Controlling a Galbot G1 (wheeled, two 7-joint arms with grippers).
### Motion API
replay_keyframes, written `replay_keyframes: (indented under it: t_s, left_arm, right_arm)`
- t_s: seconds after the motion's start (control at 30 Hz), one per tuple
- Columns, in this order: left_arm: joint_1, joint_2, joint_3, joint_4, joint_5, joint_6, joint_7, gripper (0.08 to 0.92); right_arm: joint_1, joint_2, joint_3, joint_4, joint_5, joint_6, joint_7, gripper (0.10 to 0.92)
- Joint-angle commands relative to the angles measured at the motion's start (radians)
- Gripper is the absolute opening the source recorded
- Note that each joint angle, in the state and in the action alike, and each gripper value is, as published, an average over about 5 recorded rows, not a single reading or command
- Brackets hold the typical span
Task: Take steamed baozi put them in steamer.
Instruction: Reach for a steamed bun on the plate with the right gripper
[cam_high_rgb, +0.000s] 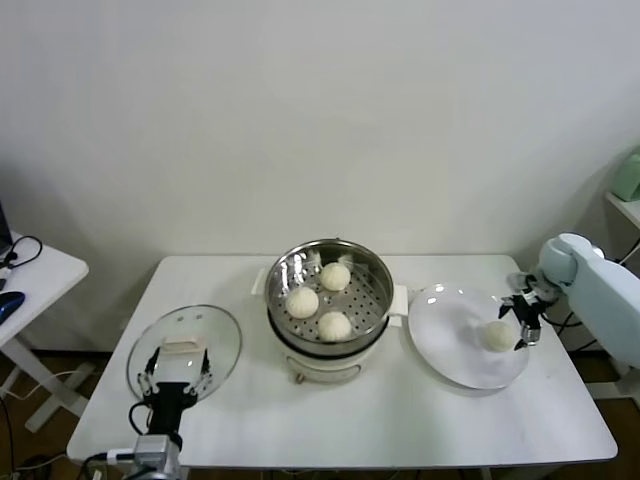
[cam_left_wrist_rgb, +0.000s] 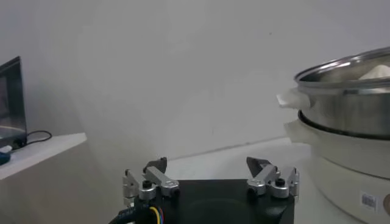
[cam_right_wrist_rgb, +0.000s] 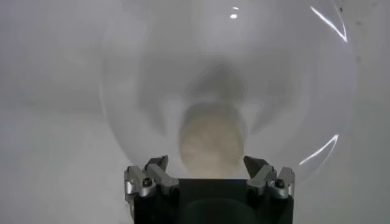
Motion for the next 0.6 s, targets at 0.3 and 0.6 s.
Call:
replay_keyframes:
  t_s: [0.3,0.6]
  left_arm:
    - [-0.002,0.001,0.001,0.005,0.002,-0.001,0.000,0.823]
    - [0.000,0.001,0.002,0.003,0.004,0.000,0.000,0.823]
  right_arm:
    - [-0.020,0.045,0.025,-0.054,-0.035,0.011,0.018,0.823]
    - [-0.019,0.061,0.023,-0.061,-0.038,0.010,0.018,0.823]
